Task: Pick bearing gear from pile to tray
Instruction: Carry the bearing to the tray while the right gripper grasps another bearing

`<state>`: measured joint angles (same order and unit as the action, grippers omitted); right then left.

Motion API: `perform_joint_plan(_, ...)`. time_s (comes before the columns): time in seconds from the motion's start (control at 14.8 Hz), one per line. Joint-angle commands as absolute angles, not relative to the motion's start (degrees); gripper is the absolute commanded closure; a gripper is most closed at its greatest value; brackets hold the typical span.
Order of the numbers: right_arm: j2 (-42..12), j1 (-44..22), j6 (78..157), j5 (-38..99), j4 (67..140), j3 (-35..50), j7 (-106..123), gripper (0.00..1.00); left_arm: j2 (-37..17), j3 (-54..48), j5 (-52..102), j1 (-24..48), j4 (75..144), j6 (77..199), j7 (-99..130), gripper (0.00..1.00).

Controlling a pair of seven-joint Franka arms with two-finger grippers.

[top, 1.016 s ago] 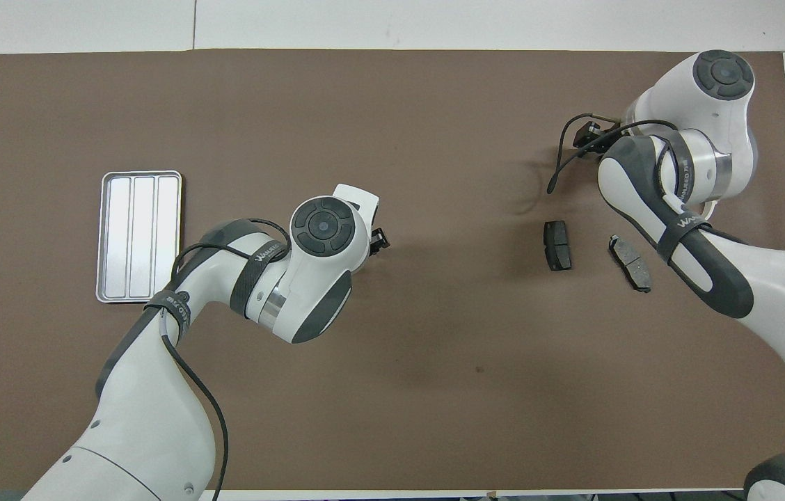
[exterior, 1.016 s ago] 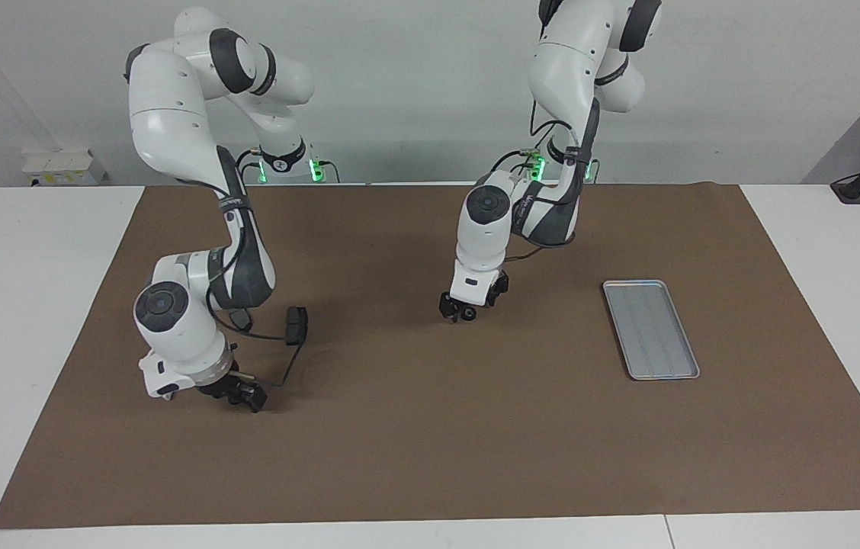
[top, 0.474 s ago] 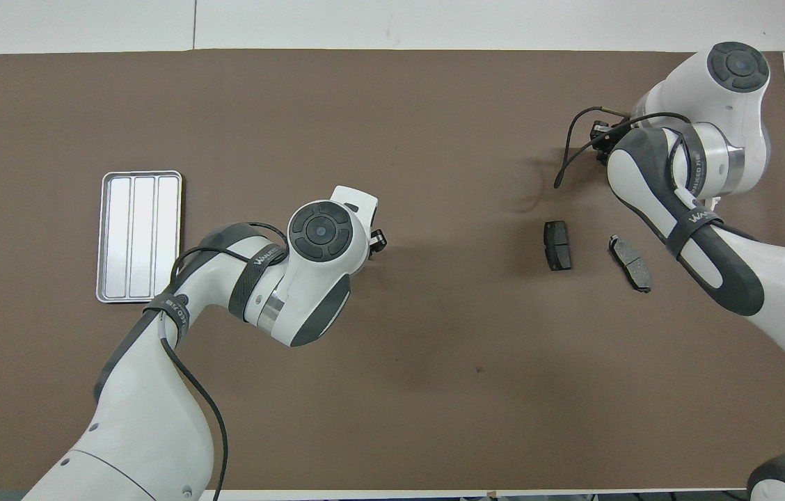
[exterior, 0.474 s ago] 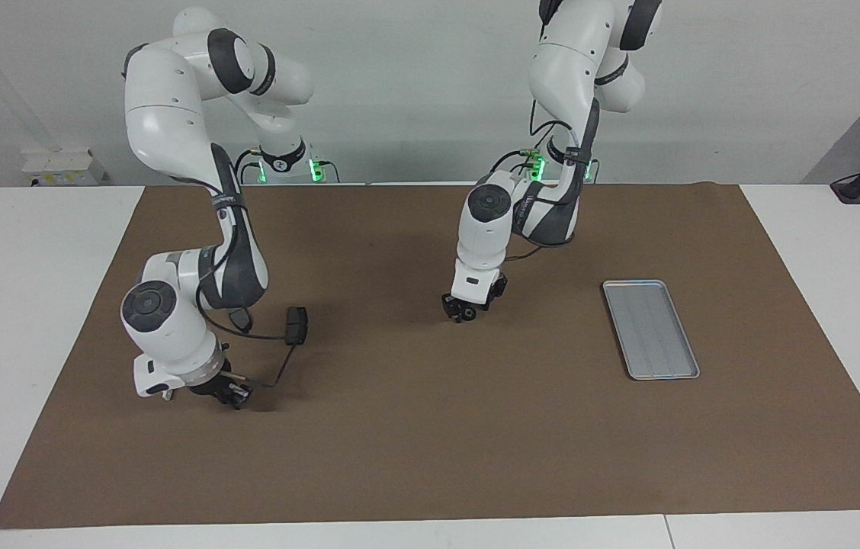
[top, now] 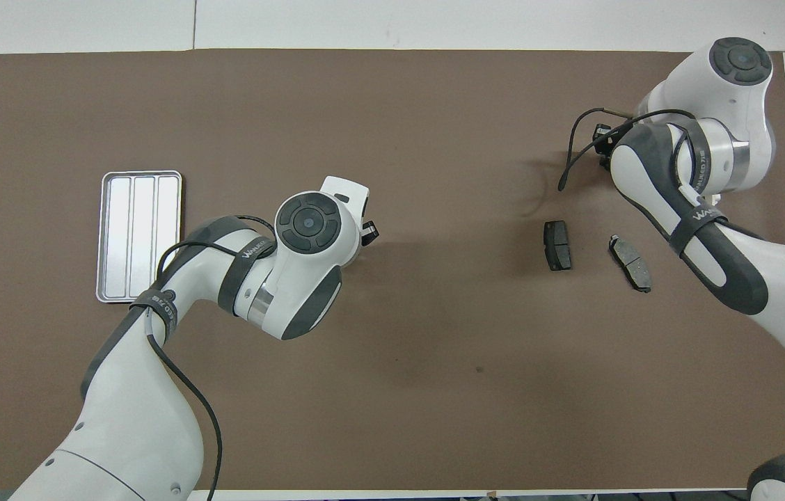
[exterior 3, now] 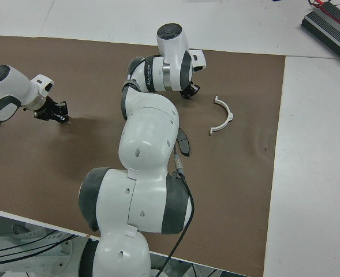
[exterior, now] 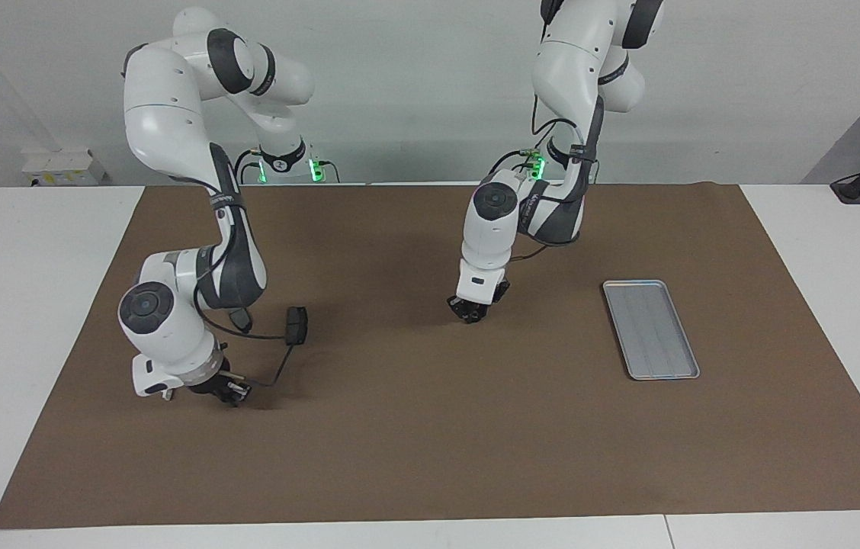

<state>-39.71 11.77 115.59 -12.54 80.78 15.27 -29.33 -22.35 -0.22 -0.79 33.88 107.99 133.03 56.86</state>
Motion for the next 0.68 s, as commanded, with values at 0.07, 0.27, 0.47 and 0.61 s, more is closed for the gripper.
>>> perform_joint_plan(0.07,-35.1,11.9,100.6,-12.5,74.6,18.3,-27.8,1.00,-18.7,-0.3,-1.1,25.4,100.8,119.0,44.2,0.93)
perform_joint_plan(0.27,-29.8,11.5,93.0,-11.7,74.6,22.6,-28.8,1.00,-11.7,-0.3,-0.5,14.3,100.4,110.1,26.5,0.92)
perform_joint_plan(0.47,-28.1,7.5,90.4,-10.8,74.4,27.3,-45.8,1.00,-9.8,-0.1,-0.3,5.9,100.6,107.4,10.3,0.92)
perform_joint_plan(0.61,-28.5,1.8,94.0,-10.1,74.5,28.2,-61.4,1.00,-8.4,0.1,-0.3,3.2,103.8,107.8,1.8,0.92)
